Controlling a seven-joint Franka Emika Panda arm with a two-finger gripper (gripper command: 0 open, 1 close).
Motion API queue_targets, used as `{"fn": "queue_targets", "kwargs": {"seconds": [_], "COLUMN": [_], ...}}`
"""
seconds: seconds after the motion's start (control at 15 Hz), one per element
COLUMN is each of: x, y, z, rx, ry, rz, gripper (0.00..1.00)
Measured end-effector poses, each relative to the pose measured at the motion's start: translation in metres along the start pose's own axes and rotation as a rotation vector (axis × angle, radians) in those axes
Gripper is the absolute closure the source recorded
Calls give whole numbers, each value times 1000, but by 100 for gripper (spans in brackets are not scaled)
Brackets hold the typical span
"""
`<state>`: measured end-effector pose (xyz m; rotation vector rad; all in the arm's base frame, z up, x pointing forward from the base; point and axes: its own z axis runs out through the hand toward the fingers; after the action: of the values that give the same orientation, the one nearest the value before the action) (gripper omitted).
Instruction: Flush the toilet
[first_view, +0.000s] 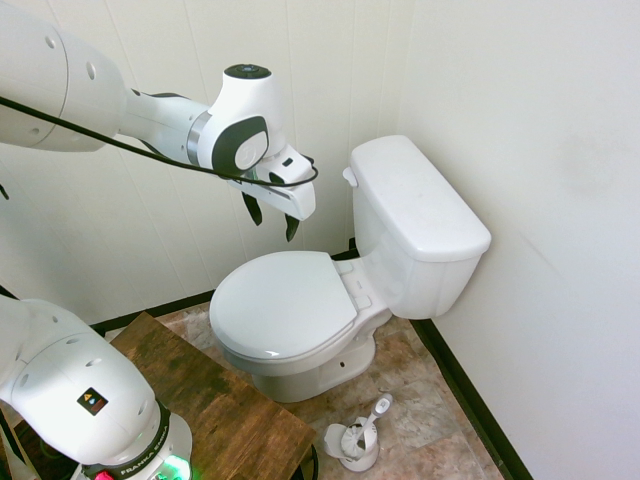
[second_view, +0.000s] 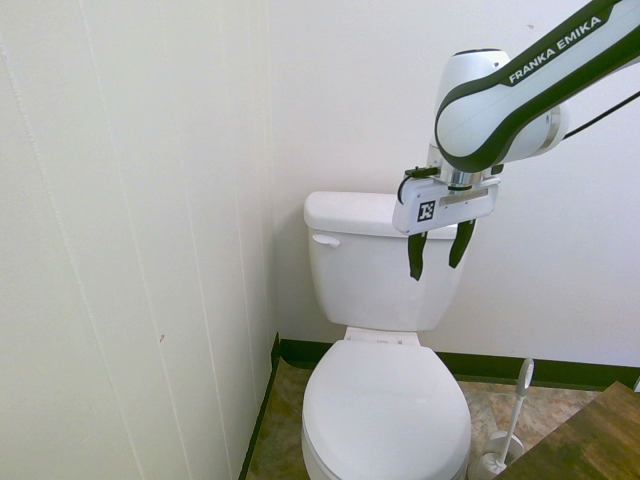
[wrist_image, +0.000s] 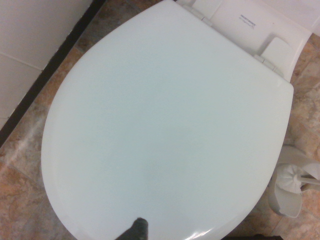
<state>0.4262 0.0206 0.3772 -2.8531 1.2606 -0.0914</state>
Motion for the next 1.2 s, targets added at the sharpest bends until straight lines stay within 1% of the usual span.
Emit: {"fn": "queue_targets", "kwargs": {"seconds": [0.2, 0.33, 0.53, 0.67, 0.8, 1.0, 1.07, 1.2], "x": [-2, -3, 5, 11, 18, 34, 41, 55], "y": [-4, -23, -72, -109, -144, -187, -198, -215], "z": [3, -1, -14, -11, -2, 15, 21, 28], "rx": [-5, 5, 54, 87, 106, 131, 136, 145], "ry": [-3, 8, 30, 53, 93, 188, 216, 259], "rz": [-5, -1, 17, 47, 86, 182, 219, 279], "gripper": [0, 0, 0, 0, 0, 0, 100, 100]}}
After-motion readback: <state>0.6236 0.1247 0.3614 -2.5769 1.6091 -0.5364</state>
